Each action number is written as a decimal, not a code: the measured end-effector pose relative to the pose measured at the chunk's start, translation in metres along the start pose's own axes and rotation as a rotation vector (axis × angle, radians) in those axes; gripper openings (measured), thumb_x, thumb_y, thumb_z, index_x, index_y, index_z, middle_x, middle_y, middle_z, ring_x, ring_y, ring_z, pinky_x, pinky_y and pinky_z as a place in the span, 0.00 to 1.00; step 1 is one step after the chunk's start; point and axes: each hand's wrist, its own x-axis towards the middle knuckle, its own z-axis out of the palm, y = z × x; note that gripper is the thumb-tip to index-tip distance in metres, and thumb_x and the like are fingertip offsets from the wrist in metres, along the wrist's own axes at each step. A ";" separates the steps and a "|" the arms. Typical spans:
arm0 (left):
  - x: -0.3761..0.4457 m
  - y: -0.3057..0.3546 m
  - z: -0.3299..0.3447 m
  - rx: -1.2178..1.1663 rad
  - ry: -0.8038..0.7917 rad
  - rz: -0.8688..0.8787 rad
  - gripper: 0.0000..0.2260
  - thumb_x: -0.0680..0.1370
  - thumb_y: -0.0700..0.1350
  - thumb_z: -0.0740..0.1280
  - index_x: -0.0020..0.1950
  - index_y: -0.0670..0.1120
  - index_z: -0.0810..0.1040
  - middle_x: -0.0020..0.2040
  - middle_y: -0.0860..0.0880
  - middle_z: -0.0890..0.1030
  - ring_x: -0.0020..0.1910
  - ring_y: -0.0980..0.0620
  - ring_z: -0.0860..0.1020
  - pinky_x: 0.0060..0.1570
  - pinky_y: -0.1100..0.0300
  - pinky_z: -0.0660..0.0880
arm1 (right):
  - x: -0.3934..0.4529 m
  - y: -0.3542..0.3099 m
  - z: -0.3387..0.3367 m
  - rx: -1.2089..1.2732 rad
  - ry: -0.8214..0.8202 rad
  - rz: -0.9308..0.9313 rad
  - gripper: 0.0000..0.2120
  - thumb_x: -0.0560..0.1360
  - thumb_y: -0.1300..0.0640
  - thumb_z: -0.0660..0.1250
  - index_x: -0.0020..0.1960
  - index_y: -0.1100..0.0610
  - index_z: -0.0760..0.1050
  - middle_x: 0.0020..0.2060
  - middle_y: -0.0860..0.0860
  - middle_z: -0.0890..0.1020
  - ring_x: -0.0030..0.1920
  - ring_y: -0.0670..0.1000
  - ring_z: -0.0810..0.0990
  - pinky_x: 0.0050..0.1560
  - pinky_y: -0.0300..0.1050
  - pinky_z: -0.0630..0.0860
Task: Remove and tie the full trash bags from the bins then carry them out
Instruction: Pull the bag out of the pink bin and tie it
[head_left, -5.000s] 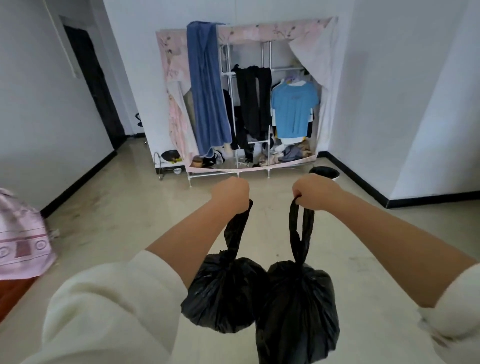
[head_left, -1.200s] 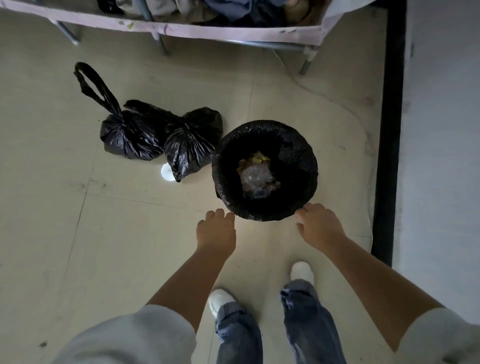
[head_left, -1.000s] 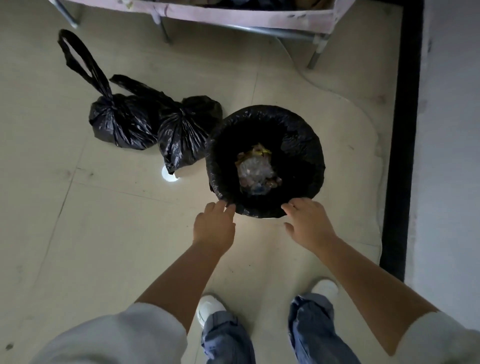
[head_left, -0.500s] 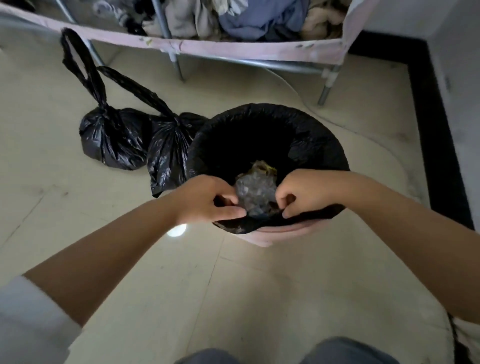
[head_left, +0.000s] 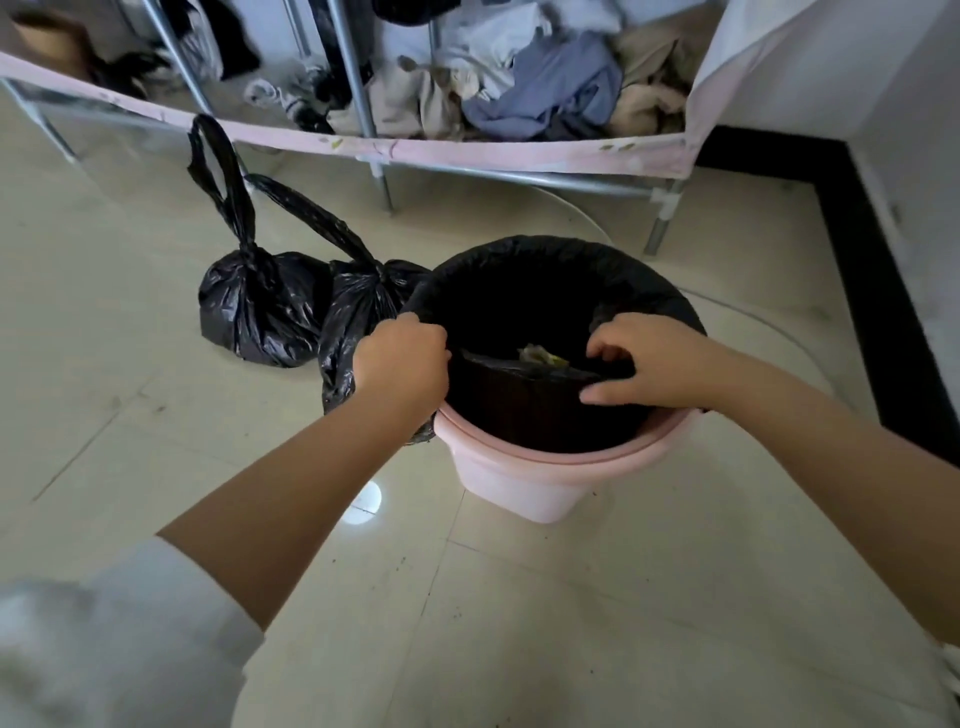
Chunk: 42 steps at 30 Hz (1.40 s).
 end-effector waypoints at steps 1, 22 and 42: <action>0.000 0.001 0.001 -0.003 -0.001 -0.024 0.13 0.80 0.48 0.57 0.57 0.42 0.75 0.55 0.41 0.74 0.54 0.40 0.75 0.40 0.52 0.67 | -0.007 0.004 -0.001 -0.039 -0.027 0.010 0.22 0.67 0.42 0.69 0.55 0.53 0.74 0.45 0.48 0.70 0.48 0.48 0.69 0.49 0.44 0.69; 0.010 -0.017 -0.011 -0.201 -0.050 -0.011 0.09 0.74 0.43 0.62 0.53 0.43 0.73 0.51 0.44 0.73 0.50 0.42 0.75 0.40 0.56 0.68 | -0.006 0.053 -0.007 -0.017 0.387 0.235 0.13 0.75 0.66 0.60 0.56 0.61 0.78 0.52 0.61 0.80 0.54 0.60 0.77 0.53 0.48 0.71; 0.026 -0.038 -0.008 -0.588 -0.037 -0.362 0.10 0.78 0.39 0.55 0.39 0.39 0.71 0.45 0.37 0.77 0.48 0.40 0.75 0.43 0.56 0.67 | 0.012 0.093 -0.028 0.486 0.283 0.850 0.12 0.73 0.71 0.56 0.49 0.67 0.76 0.35 0.64 0.80 0.29 0.58 0.78 0.32 0.45 0.73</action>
